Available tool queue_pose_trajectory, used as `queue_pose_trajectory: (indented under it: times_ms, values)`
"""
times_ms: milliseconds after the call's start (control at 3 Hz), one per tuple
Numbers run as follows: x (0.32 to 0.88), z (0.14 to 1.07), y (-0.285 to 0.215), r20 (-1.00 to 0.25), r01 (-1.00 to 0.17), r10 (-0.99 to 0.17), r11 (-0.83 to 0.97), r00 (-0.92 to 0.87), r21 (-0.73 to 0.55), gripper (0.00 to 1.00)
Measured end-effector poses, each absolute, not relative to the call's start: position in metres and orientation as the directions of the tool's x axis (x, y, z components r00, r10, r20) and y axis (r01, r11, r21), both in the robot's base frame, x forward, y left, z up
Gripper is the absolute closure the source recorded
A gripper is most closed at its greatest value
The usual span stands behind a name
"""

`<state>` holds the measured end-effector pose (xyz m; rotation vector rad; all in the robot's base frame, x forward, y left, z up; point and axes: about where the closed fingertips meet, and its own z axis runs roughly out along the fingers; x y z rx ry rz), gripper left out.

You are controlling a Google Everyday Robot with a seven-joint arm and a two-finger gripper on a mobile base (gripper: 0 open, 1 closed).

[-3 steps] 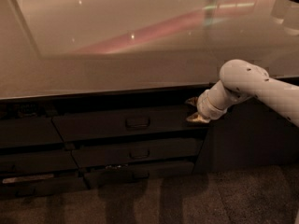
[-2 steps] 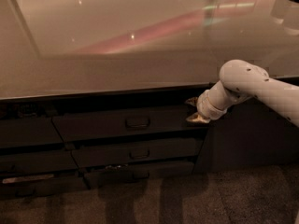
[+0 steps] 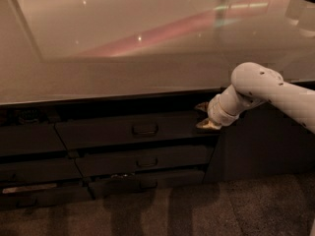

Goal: Open top drawer

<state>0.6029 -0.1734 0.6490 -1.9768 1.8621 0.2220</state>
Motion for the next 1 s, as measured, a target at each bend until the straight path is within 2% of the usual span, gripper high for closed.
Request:
queue_pose_trajectory:
  times_ms: [1000]
  values:
    - [0.6028,0.6506,-0.1738,-0.390,-0.982,-0.916,-0.022,0.095,-0.187,1.00]
